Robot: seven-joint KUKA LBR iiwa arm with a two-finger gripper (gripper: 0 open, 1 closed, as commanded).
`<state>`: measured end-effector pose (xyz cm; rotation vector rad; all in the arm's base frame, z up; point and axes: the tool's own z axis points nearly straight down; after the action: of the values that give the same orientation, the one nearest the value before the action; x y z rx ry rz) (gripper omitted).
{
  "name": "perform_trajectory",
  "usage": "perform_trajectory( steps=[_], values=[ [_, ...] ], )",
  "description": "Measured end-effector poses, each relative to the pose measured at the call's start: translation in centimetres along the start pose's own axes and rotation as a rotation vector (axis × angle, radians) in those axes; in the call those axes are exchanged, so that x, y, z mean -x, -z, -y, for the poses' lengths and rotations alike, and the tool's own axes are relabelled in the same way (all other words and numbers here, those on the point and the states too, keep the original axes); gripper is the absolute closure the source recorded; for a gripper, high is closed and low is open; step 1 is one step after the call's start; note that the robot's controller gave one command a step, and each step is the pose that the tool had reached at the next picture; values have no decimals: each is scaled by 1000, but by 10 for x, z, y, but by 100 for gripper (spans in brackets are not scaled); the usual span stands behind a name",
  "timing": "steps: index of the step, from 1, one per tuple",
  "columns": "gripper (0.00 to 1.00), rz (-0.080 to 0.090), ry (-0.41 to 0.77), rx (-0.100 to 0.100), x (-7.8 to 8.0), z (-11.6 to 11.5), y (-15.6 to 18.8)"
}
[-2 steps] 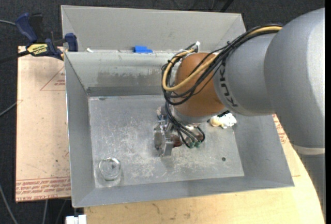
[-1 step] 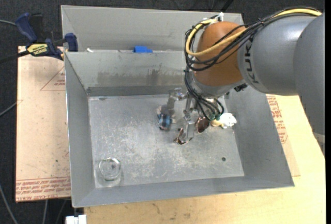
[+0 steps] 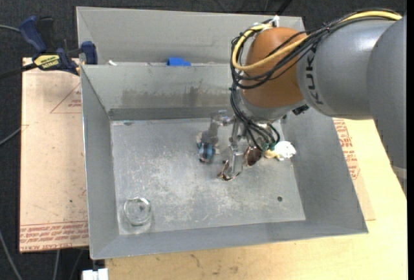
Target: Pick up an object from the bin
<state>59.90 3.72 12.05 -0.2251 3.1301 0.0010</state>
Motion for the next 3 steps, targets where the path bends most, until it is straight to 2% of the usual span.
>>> perform_trajectory(
  steps=[1, 2, 3],
  values=[
    [0, 4, 197, 1, 7, 22, -21],
    [0, -2, 282, 1, 6, 41, -27],
    [0, 1, 206, 0, 14, 36, -19]
  ],
)
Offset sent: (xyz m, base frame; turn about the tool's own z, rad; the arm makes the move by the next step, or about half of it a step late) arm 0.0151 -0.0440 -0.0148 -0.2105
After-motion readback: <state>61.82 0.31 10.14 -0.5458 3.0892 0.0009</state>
